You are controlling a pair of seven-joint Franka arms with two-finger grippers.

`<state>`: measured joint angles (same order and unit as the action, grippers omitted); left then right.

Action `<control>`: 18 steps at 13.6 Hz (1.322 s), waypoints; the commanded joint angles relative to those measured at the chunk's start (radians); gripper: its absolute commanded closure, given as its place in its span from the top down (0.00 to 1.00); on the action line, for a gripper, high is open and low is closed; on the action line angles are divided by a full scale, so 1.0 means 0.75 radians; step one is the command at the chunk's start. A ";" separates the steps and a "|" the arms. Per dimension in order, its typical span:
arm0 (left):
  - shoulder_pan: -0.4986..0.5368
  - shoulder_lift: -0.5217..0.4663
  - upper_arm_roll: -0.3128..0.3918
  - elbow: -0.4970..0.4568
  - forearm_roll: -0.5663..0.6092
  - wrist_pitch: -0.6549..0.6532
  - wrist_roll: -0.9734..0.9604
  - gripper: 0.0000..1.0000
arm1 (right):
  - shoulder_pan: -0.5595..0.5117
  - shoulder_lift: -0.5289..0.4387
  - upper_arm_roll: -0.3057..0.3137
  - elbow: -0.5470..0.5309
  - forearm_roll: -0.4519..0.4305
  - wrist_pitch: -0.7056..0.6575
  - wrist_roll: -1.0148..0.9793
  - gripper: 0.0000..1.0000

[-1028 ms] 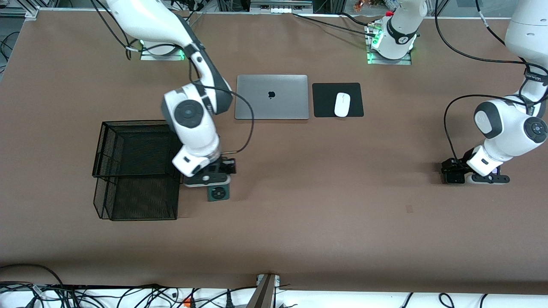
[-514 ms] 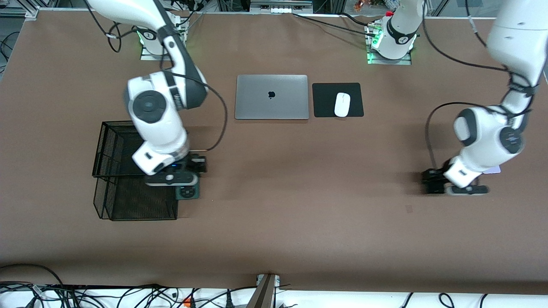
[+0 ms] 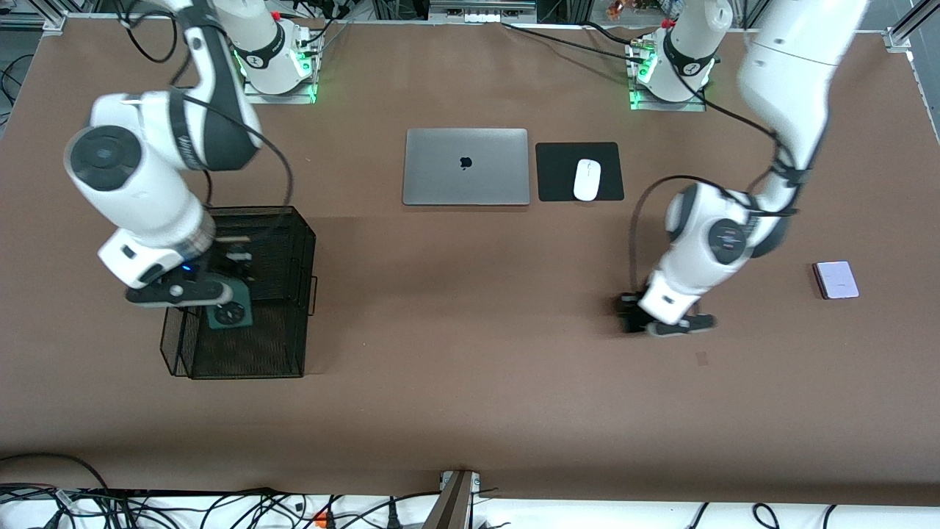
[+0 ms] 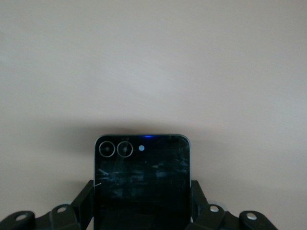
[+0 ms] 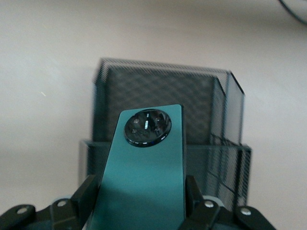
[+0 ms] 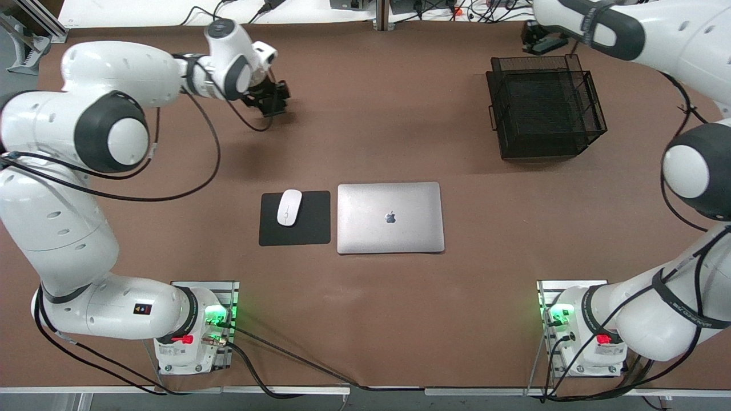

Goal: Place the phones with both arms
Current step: 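Drop the teal phone in the basket while the left gripper sets the flip phone down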

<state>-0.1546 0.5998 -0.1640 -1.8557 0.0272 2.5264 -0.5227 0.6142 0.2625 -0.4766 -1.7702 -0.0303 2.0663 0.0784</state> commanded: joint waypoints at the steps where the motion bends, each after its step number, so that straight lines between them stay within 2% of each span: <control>1: -0.223 0.110 0.030 0.268 -0.008 -0.202 -0.239 0.01 | 0.009 -0.202 -0.088 -0.320 0.010 0.094 -0.086 0.00; 4: -0.433 0.249 0.059 0.533 -0.006 -0.323 -0.432 0.01 | 0.009 -0.231 -0.127 -0.442 0.034 0.143 -0.088 0.00; 8: -0.644 0.331 0.108 0.662 -0.008 -0.331 -0.481 0.01 | -0.001 -0.182 -0.154 -0.442 0.040 0.222 -0.112 0.00; 9: -0.693 0.354 0.120 0.692 -0.008 -0.331 -0.483 0.01 | -0.017 -0.166 -0.156 -0.442 0.087 0.253 -0.145 0.00; 12: -0.881 0.460 0.241 0.817 -0.012 -0.329 -0.505 0.01 | -0.054 -0.080 -0.156 -0.432 0.308 0.274 -0.298 0.00; 13: -0.926 0.507 0.269 0.880 -0.012 -0.327 -0.524 0.01 | -0.060 -0.064 -0.156 -0.430 0.341 0.274 -0.315 0.03; 14: -0.951 0.554 0.290 0.940 -0.010 -0.327 -0.536 0.01 | -0.064 -0.058 -0.156 -0.425 0.345 0.272 -0.315 0.19; 15: -0.968 0.585 0.300 0.977 -0.010 -0.327 -0.553 0.01 | -0.066 -0.057 -0.156 -0.423 0.347 0.274 -0.315 0.83; 16: -0.974 0.599 0.302 0.983 -0.010 -0.325 -0.559 0.02 | -0.068 -0.053 -0.156 -0.417 0.349 0.274 -0.313 1.00; 18: -0.980 0.599 0.304 0.983 -0.008 -0.325 -0.557 0.14 | -0.068 -0.051 -0.154 -0.393 0.349 0.270 -0.311 1.00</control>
<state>-0.8801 1.0198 0.0413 -1.1844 0.0273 2.3122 -0.9365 0.5715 0.2236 -0.5977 -2.0884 0.2066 2.2709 -0.1340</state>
